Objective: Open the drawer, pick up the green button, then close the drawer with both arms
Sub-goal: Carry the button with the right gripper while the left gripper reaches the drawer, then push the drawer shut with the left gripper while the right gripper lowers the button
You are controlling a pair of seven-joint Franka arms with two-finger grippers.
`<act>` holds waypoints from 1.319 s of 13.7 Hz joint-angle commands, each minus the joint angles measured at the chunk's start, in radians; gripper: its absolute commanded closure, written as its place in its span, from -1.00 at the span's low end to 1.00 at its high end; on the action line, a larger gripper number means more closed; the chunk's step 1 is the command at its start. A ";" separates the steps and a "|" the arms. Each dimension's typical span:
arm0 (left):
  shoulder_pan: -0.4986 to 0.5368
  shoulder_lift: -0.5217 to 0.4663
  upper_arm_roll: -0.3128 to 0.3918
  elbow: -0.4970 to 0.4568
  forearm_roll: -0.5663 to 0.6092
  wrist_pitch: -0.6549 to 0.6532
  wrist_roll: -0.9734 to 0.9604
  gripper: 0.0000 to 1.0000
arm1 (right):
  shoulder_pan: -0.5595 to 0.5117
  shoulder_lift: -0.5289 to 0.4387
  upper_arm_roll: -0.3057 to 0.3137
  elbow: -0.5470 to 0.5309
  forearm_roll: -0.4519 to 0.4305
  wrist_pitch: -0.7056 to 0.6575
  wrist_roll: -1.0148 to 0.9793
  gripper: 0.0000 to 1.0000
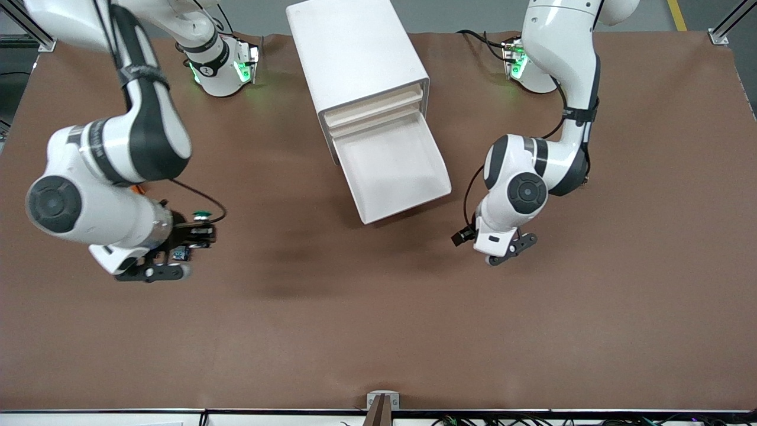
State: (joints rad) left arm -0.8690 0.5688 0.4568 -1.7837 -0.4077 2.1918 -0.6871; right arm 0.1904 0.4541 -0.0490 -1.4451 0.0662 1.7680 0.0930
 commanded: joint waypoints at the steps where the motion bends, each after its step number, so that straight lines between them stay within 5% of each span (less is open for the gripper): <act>1: -0.063 -0.011 0.002 -0.029 0.023 0.019 0.006 -1.00 | -0.032 -0.018 0.023 -0.122 -0.046 0.128 -0.019 0.63; 7: -0.148 -0.006 -0.016 -0.063 0.009 0.058 0.000 -1.00 | -0.043 0.027 0.023 -0.299 -0.048 0.381 -0.010 0.63; 18: -0.150 -0.041 -0.236 -0.111 0.006 0.059 -0.121 -1.00 | -0.065 0.115 0.021 -0.391 -0.046 0.507 0.017 0.62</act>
State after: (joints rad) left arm -1.0144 0.5715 0.2612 -1.8496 -0.4077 2.2492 -0.7700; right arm 0.1502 0.5863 -0.0459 -1.7982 0.0335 2.2406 0.0918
